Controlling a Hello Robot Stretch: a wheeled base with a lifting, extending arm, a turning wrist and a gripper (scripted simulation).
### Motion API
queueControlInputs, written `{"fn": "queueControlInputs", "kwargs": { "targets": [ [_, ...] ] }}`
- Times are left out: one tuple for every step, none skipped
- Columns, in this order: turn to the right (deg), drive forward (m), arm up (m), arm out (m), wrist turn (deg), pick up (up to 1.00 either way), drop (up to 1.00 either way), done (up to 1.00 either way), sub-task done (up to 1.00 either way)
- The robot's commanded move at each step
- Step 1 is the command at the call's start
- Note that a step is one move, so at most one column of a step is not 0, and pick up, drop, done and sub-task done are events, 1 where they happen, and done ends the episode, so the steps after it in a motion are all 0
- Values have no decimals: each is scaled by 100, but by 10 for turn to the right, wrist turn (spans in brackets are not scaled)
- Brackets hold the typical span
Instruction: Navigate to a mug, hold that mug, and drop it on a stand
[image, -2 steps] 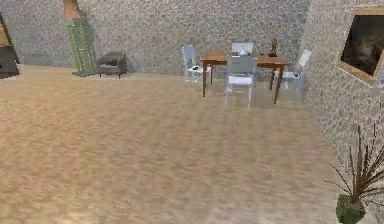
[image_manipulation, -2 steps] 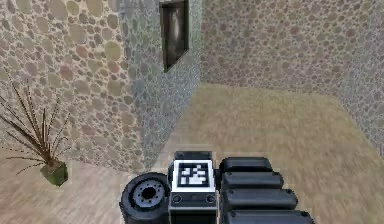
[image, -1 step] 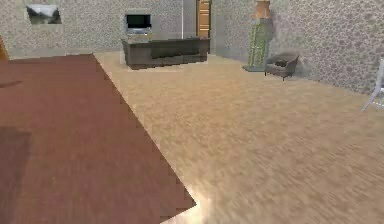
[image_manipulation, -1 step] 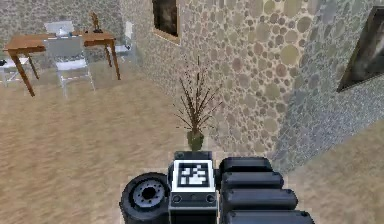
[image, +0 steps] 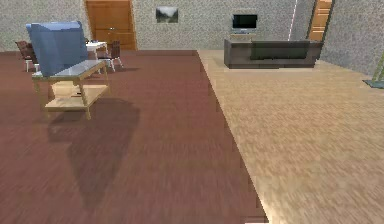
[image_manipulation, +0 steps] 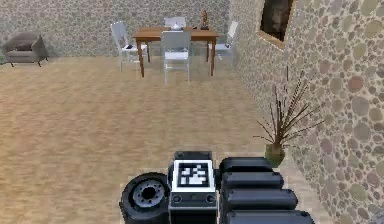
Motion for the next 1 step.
{"fn": "queueControlInputs", "kwargs": {
  "targets": [
    [0,65,0,0,0,0,0,0,0]
  ]
}}
